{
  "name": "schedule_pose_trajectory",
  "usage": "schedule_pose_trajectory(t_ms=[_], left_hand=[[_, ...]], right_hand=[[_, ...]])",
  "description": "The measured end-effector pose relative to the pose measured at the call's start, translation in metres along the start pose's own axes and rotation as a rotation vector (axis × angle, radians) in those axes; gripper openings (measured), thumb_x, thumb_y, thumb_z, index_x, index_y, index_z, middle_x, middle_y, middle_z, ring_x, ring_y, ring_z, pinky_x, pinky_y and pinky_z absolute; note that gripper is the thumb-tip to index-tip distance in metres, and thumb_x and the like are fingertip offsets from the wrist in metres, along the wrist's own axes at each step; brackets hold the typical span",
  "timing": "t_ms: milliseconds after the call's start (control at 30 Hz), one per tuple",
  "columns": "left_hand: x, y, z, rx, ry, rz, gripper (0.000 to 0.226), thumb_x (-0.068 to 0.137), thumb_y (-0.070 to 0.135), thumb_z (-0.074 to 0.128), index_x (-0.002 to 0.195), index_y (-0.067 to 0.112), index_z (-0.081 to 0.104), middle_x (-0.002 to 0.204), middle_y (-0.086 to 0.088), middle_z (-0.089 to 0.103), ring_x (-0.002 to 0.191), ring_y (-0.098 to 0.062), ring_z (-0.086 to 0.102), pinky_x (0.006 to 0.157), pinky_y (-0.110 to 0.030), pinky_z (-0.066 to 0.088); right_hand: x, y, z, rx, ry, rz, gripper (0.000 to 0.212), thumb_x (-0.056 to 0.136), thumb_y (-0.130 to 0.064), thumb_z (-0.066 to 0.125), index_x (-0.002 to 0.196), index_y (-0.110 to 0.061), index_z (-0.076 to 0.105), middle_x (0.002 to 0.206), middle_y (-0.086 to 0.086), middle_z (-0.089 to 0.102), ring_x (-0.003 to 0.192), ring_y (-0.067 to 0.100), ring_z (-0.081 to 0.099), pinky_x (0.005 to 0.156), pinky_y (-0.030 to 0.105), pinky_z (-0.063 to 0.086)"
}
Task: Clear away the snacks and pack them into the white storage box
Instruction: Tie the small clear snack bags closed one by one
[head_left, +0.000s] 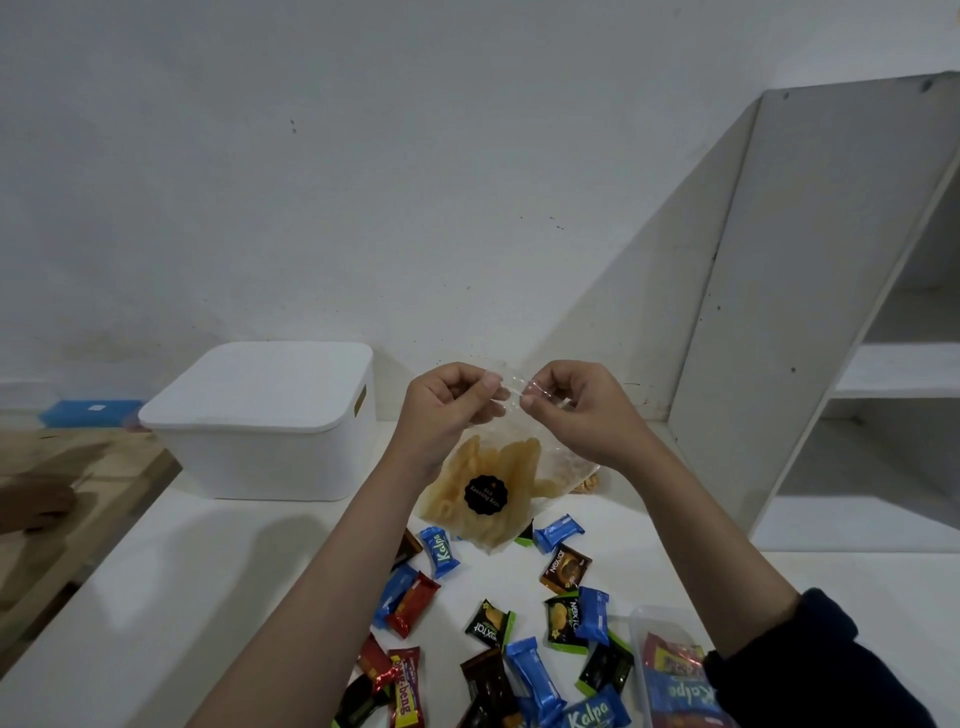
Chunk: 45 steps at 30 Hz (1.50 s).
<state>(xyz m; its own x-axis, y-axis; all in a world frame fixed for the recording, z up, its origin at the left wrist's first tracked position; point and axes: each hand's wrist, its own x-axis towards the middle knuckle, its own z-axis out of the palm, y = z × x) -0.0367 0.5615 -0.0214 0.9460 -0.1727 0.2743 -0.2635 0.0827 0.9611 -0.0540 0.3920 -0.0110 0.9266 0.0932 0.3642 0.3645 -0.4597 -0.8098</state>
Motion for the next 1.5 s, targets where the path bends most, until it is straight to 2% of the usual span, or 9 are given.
schedule_pose_trajectory(t_ms=[100,267,500,733,933,1000,1167,1500], left_hand=[[0.0,0.001,-0.004,0.026,0.0,0.01,0.009,0.089,0.004,0.059,0.083,0.005,0.065,0.069,0.001,0.072,0.062,-0.013,0.067,0.073,-0.032,0.056],[0.0,-0.001,-0.002,0.093,0.028,0.074,0.016,0.089,-0.001,0.057,0.077,0.008,0.063,0.064,0.006,0.07,0.059,-0.009,0.065,0.065,-0.018,0.053],[0.003,-0.007,-0.003,0.164,0.047,0.134,0.019,0.09,-0.001,0.055,0.077,0.011,0.062,0.063,0.009,0.069,0.06,-0.006,0.063,0.066,-0.021,0.054],[-0.001,-0.006,-0.001,0.139,0.018,0.137,0.015,0.09,0.002,0.057,0.08,0.012,0.063,0.074,-0.004,0.068,0.066,-0.008,0.066,0.07,-0.019,0.053],[-0.001,-0.005,0.001,0.115,-0.004,0.109,0.013,0.09,0.004,0.056,0.082,0.012,0.062,0.077,-0.003,0.068,0.069,-0.006,0.066,0.066,-0.014,0.049],[0.0,-0.003,0.0,0.117,-0.004,0.114,0.014,0.09,0.004,0.057,0.082,0.013,0.062,0.077,-0.003,0.068,0.069,-0.006,0.066,0.066,-0.015,0.049],[0.001,-0.001,-0.002,0.141,-0.01,0.093,0.013,0.09,0.006,0.059,0.081,0.015,0.063,0.078,-0.004,0.067,0.071,-0.011,0.067,0.07,-0.028,0.053],[-0.001,-0.001,-0.001,0.042,-0.025,0.02,0.005,0.089,0.006,0.06,0.084,0.009,0.062,0.081,-0.006,0.066,0.07,-0.011,0.069,0.067,-0.024,0.056]], right_hand=[[-0.001,0.001,0.001,0.004,-0.007,0.002,0.01,0.085,-0.015,0.066,0.075,-0.015,0.066,0.069,-0.004,0.064,0.058,-0.003,0.053,0.058,0.009,0.043],[-0.001,0.001,0.006,0.005,-0.014,0.017,0.011,0.084,-0.016,0.067,0.073,-0.016,0.065,0.068,-0.005,0.063,0.057,-0.004,0.052,0.057,0.008,0.042],[0.0,-0.001,0.009,0.002,-0.007,-0.004,0.011,0.084,-0.018,0.068,0.073,-0.017,0.065,0.064,-0.009,0.059,0.055,-0.003,0.051,0.055,0.008,0.041],[0.003,-0.002,0.012,-0.048,0.037,-0.051,0.012,0.084,-0.021,0.066,0.073,-0.023,0.064,0.07,-0.011,0.063,0.064,-0.003,0.056,0.058,0.009,0.041],[0.004,0.0,0.013,-0.066,0.049,-0.068,0.01,0.083,-0.02,0.065,0.074,-0.023,0.064,0.073,-0.011,0.063,0.072,0.0,0.057,0.072,0.026,0.049],[0.005,0.0,0.012,-0.058,0.052,-0.067,0.008,0.083,-0.02,0.066,0.076,-0.021,0.066,0.073,-0.01,0.064,0.072,0.001,0.058,0.072,0.027,0.05],[0.004,0.0,0.013,-0.023,0.065,-0.076,0.007,0.084,-0.019,0.067,0.077,-0.019,0.066,0.072,-0.011,0.064,0.069,-0.002,0.057,0.062,0.008,0.043],[0.006,-0.002,0.016,-0.066,0.047,-0.111,0.009,0.087,-0.016,0.061,0.078,-0.015,0.063,0.07,-0.012,0.059,0.07,-0.007,0.055,0.065,0.005,0.041]])
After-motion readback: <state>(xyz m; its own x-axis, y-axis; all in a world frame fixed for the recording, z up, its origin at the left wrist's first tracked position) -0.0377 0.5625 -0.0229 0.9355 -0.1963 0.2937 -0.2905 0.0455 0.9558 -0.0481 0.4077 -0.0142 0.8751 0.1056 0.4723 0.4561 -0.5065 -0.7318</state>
